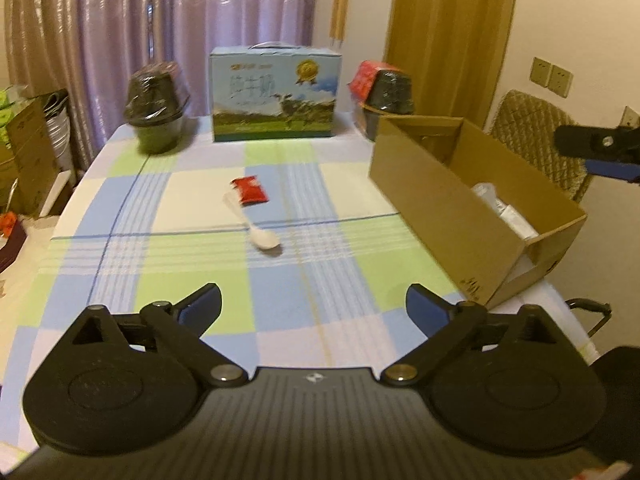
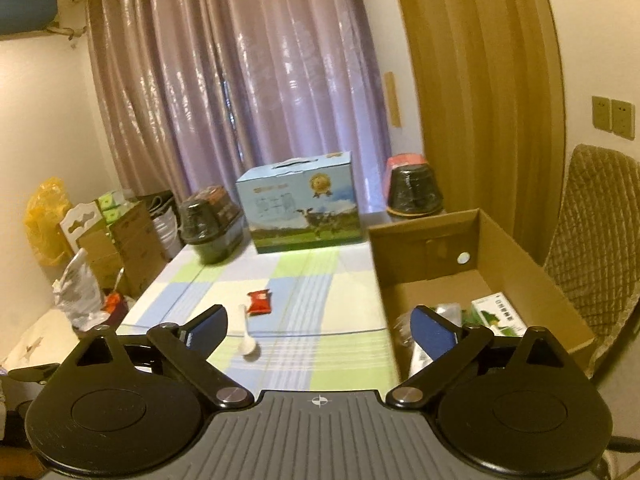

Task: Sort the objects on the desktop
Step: 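Move both open tools back toward the white spoon and red candy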

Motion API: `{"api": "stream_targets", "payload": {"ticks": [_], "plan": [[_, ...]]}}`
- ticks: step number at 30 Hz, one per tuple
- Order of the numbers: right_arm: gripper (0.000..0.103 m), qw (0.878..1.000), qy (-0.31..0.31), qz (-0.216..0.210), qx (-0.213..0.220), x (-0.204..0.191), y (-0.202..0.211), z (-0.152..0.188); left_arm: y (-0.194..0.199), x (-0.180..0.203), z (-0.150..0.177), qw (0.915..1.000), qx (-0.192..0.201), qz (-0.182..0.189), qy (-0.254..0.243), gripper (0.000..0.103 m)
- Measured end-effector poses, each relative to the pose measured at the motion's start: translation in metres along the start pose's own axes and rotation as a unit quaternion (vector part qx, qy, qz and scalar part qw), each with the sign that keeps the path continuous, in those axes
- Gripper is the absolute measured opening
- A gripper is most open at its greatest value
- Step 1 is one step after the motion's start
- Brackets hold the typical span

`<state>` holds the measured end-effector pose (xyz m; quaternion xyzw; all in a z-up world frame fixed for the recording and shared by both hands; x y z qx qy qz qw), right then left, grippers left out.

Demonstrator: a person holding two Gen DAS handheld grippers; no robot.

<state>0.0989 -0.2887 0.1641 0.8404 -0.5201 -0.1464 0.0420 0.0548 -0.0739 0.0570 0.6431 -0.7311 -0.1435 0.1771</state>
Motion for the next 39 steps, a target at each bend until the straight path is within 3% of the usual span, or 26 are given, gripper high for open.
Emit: {"api": "stream_targets", "payload": {"ticks": [7,14,18,27,34,39], "plan": [[0.097,1.0,-0.007,-0.025,-0.012,-0.024,-0.012,0.013,-0.001,-0.031,0.012,0.9997,-0.008,-0.019,0.009,0.099],[0.097,0.998,-0.015,-0.04,-0.042,-0.046,-0.058,0.038,-0.022,-0.057,0.025,0.9992,-0.019,-0.033,0.015,0.1],[0.101,0.997,-0.017,-0.032,-0.066,-0.047,-0.096,0.057,-0.047,-0.067,0.027,0.9989,-0.02,-0.033,0.026,0.1],[0.101,0.989,-0.038,0.001,-0.14,-0.03,-0.187,0.094,-0.124,-0.074,0.024,0.9991,-0.025,-0.028,0.022,0.1],[0.101,0.988,-0.048,-0.001,-0.144,-0.019,-0.238,0.097,-0.181,-0.073,0.028,0.9986,-0.041,-0.009,0.031,0.089],[0.101,0.99,-0.016,0.0,-0.142,-0.017,-0.261,0.097,-0.21,-0.069,0.028,0.9987,-0.029,-0.016,0.038,0.083]]}}
Point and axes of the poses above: each gripper's, at about its wrist camera, not at the fingertips, and y roughly against the way its jaws point, x to its right, z to its underside, the point moved 5 cm from there along -y, roughly the way its jaws point, and after that the axes turned 14 degrees about x, right-handed, at the moved point
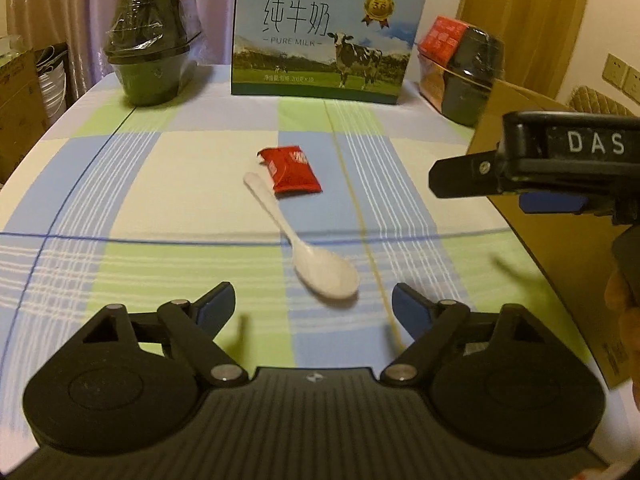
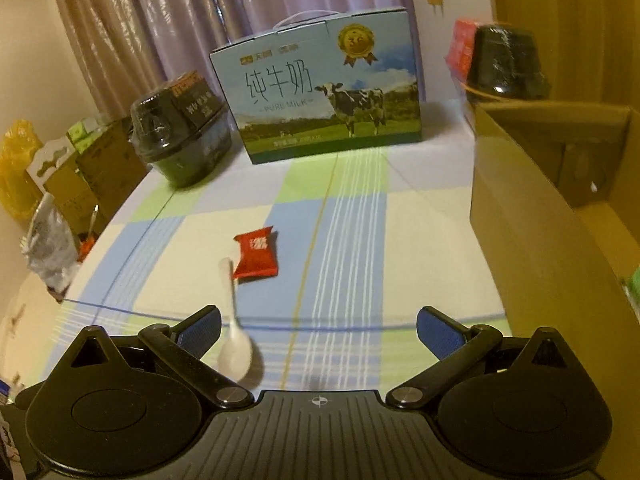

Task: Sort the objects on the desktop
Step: 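Move both open tools back toward the white spoon and red candy, then grasp the white spoon with the left tool while right grasps the red candy packet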

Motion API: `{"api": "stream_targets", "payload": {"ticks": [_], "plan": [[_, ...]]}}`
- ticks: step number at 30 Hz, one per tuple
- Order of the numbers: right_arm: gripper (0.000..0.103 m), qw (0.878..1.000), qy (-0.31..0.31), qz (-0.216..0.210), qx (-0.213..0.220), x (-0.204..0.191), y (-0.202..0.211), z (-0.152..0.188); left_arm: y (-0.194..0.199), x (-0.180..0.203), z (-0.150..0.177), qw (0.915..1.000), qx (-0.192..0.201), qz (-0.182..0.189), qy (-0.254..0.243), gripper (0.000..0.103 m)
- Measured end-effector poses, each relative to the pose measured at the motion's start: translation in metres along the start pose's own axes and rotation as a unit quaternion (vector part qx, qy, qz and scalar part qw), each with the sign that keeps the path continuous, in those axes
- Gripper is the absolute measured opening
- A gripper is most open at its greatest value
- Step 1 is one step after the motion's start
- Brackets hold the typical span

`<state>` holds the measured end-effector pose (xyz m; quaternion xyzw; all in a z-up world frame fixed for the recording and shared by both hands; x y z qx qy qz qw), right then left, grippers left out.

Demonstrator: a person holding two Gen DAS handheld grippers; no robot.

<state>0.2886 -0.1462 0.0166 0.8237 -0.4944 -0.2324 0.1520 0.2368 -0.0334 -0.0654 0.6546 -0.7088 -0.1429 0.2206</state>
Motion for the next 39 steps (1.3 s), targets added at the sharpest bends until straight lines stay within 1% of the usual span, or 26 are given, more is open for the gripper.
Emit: {"api": "stream_targets", "payload": {"ticks": [3,5,7,8,10,12,14,16,17,19,22,25,28,34,39], "plan": [[0.101,1.0,-0.005,0.003,0.0,0.005,-0.011,-0.003,-0.015,0.004,-0.001,1.0,-0.002,0.003,0.002,0.083],[0.101,1.0,-0.009,0.004,-0.003,0.009,-0.016,-0.003,-0.024,0.005,-0.001,1.0,-0.005,0.007,0.004,0.081],[0.101,1.0,-0.008,0.004,-0.006,0.011,-0.019,-0.003,-0.033,0.007,-0.001,0.9999,-0.013,0.007,0.001,0.072],[0.101,1.0,-0.007,0.006,-0.005,0.013,-0.019,-0.003,-0.037,0.008,0.0,0.9998,-0.016,0.006,-0.001,0.07],[0.101,1.0,-0.008,0.009,-0.006,0.015,-0.022,-0.003,-0.044,0.007,0.001,0.9997,-0.024,0.002,-0.002,0.061],[0.101,1.0,-0.008,0.01,-0.007,0.017,-0.023,-0.002,-0.047,0.006,0.001,0.9997,-0.021,-0.002,-0.008,0.054],[0.101,1.0,-0.005,0.01,-0.008,0.017,-0.023,-0.001,-0.047,0.006,0.001,0.9997,-0.02,0.0,-0.01,0.05],[0.101,1.0,-0.004,0.009,-0.008,0.016,-0.022,-0.002,-0.046,0.004,0.001,0.9996,-0.021,-0.001,-0.019,0.037],[0.101,1.0,-0.003,0.008,-0.008,0.015,-0.022,-0.002,-0.044,0.002,0.002,0.9995,-0.023,0.0,-0.022,0.035],[0.101,1.0,0.0,0.005,-0.006,0.013,-0.021,-0.002,-0.04,-0.001,0.003,0.9993,-0.026,0.0,-0.028,0.024],[0.101,1.0,0.006,-0.001,-0.005,0.007,-0.02,-0.001,-0.033,-0.011,0.003,0.9983,-0.039,0.001,-0.043,0.011],[0.101,1.0,0.012,-0.003,-0.007,0.002,-0.021,0.001,-0.026,-0.019,0.003,0.9954,-0.049,0.003,-0.082,0.007],[0.101,1.0,0.015,-0.002,-0.008,-0.001,-0.022,0.003,-0.019,-0.028,0.005,0.9936,-0.05,0.006,-0.102,0.007],[0.101,1.0,0.016,-0.002,-0.005,-0.007,-0.025,0.003,-0.014,-0.046,0.004,0.9956,-0.043,0.007,-0.083,0.006],[0.101,0.999,0.031,-0.015,0.0,-0.017,-0.035,0.006,-0.014,-0.066,-0.014,0.9976,-0.029,-0.007,-0.062,0.005]]}}
Point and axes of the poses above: each gripper's, at about its wrist camera, not at the fingertips, and y roughly against the way its jaws point, x to its right, z to its underside, the point moved 5 cm from there along -y, roughly the way its jaws point, and after that the axes turned 14 degrees about x, right-handed, at the moved point
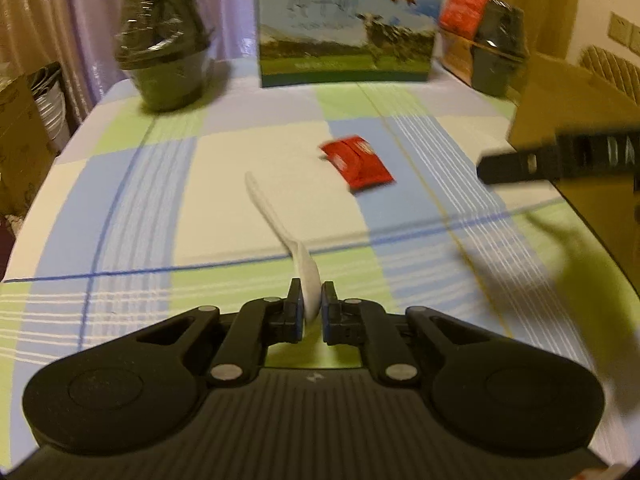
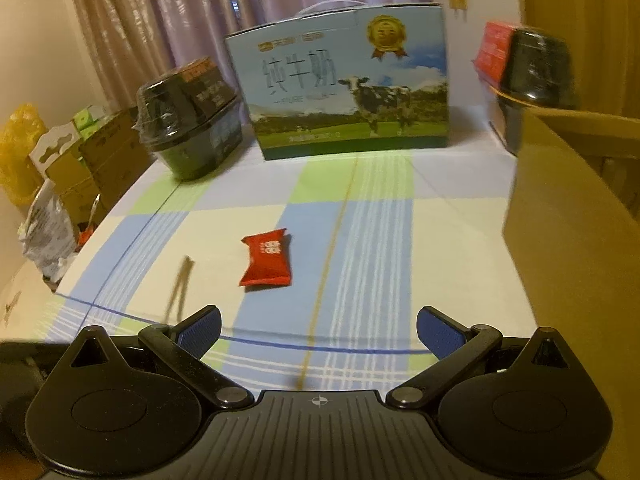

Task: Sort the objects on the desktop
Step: 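Grasp the white spoon with the left tool while right grasps the red candy packet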

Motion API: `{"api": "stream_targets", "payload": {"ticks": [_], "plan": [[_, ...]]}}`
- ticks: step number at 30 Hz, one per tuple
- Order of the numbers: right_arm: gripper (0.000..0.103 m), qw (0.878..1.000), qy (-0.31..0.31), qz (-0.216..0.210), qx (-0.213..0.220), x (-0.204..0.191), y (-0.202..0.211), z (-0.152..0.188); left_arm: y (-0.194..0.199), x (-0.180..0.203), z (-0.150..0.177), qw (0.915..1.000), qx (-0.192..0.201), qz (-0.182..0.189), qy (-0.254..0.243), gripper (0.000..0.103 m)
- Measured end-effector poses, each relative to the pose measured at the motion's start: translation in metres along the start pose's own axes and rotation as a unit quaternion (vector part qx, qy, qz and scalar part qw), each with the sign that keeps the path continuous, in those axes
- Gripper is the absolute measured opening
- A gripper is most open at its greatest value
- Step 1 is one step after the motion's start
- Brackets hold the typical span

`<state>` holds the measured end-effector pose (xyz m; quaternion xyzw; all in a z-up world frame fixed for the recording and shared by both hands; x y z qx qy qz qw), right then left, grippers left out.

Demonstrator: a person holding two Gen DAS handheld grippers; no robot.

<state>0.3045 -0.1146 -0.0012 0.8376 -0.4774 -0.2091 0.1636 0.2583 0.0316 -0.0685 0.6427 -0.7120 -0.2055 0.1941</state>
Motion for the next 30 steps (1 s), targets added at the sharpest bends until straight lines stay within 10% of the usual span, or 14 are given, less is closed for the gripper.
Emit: {"api": "stream_targets", "payload": {"ticks": [30], "plan": [[0.067,0.991,0.106,-0.064,0.048,-0.043,-0.114,0.022,-0.028,-0.04,-0.011,0.9995,0.022,-0.001,0.024,0.005]]}}
Point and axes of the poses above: each gripper's, at about its wrist camera, not at the fingertips, and y roughly against the way its jaws point, x to its right, z to its underside, the point moved 5 cm from there along -y, roughly the way its jaws point, and after that the axes turned 14 degrees about x, right-handed, at the moved point
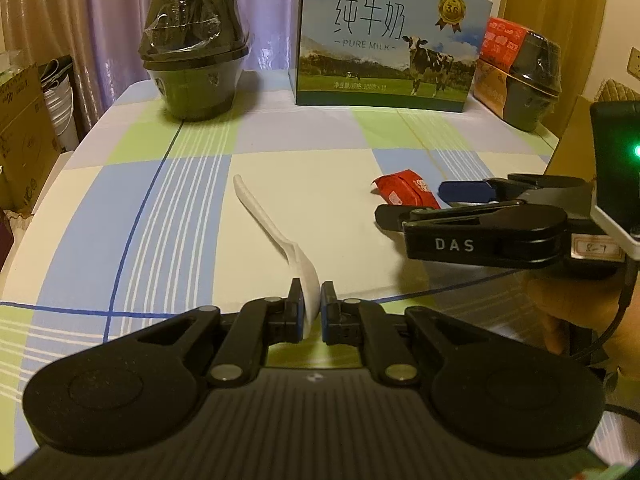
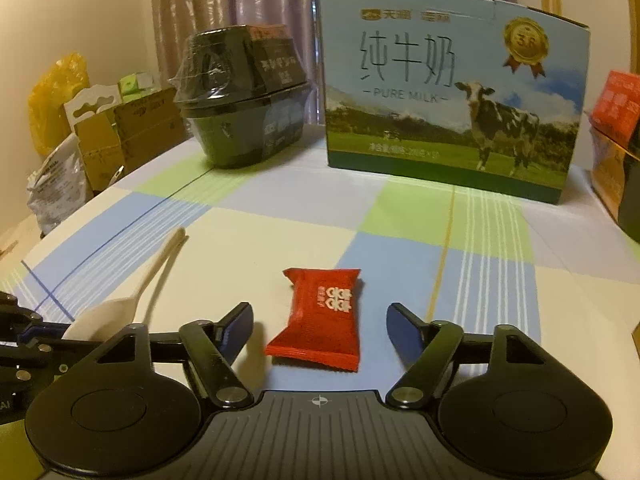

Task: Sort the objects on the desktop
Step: 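Grasp the white spoon with the left tool while right grasps the red candy packet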

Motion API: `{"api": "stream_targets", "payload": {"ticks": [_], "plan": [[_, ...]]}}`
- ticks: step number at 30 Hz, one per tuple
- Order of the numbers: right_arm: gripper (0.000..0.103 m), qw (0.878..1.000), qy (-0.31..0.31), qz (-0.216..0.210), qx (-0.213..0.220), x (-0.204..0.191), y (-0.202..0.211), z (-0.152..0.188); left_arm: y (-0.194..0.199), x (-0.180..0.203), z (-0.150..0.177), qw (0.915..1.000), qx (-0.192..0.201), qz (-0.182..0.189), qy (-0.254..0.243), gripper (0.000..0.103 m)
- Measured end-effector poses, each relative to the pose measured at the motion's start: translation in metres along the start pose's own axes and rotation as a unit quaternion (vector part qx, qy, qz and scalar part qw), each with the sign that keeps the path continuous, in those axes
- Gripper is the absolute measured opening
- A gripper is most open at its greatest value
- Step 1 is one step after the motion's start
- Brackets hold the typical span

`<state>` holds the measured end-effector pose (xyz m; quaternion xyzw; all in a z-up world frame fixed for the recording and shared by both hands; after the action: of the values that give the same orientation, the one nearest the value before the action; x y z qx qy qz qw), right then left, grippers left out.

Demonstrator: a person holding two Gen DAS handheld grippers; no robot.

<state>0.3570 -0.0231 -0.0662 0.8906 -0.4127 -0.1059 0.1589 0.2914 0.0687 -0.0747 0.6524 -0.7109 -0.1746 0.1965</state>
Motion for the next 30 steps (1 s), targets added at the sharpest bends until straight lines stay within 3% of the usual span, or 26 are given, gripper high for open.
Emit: {"api": "stream_targets", "payload": {"ticks": [3,5,12,19,26,30], "plan": [[0.04,1.0,0.025,0.001,0.0,-0.005,0.003,0.001,-0.001,0.001,0.001,1.0,-0.001,-0.001,-0.002,0.005],[0.031,1.0,0.026,-0.001,-0.004,-0.006,0.007,0.002,-0.001,0.001,0.002,1.0,-0.003,-0.002,-0.002,0.005],[0.027,0.999,0.015,-0.004,-0.049,-0.011,0.045,0.011,0.011,0.013,0.009,0.9999,-0.009,0.005,-0.005,0.005],[0.026,0.992,-0.06,0.007,-0.115,-0.015,0.109,0.015,0.054,0.051,0.036,0.9984,-0.026,0.038,-0.032,0.005],[0.027,0.989,-0.097,0.024,-0.113,-0.026,0.202,0.027,0.136,0.1,0.072,0.9922,-0.03,0.067,-0.101,0.004],[0.027,0.987,-0.105,0.038,-0.114,-0.034,0.244,0.048,0.167,0.115,0.092,0.9913,-0.027,0.07,-0.108,0.009]]}}
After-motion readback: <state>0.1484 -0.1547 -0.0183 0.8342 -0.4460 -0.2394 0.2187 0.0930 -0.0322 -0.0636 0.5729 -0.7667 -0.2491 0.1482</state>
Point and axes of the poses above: each gripper's, at about its wrist camera, not at the fingertips, and y roughly against the way its jaws point, x to its right, z to its underside, the point moved 5 cm from there along -y, roughly the way its jaws point, and after that the axes turned 14 degrees about x, right-handed, at the moved point
